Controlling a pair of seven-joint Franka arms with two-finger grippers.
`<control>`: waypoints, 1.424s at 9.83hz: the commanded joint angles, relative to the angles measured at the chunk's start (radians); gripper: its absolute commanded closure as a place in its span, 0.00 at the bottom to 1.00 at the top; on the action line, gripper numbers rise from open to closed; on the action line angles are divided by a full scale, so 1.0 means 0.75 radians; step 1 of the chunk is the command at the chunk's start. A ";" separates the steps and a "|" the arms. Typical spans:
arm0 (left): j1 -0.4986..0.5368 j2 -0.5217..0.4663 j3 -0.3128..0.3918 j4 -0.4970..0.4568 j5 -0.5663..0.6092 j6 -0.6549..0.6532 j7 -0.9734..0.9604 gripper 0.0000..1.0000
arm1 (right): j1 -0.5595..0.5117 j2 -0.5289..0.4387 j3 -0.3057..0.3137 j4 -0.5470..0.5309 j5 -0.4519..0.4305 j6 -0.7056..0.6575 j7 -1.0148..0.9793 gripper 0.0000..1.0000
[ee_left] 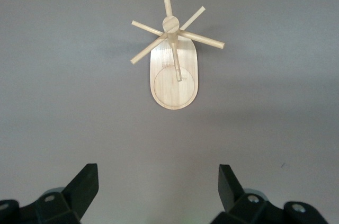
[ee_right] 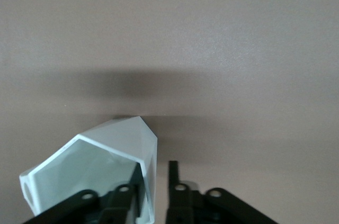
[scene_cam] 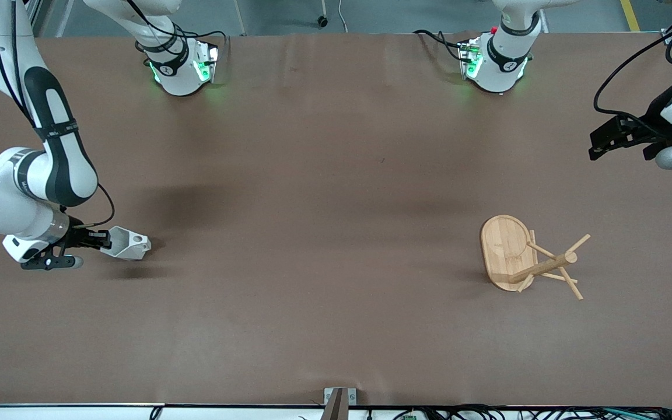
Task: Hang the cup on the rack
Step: 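Close the right gripper on the white cup's rim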
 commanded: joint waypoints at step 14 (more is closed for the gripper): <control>-0.016 0.028 -0.016 0.002 0.009 -0.026 0.009 0.00 | 0.009 -0.172 0.030 0.005 0.329 -0.194 -0.043 1.00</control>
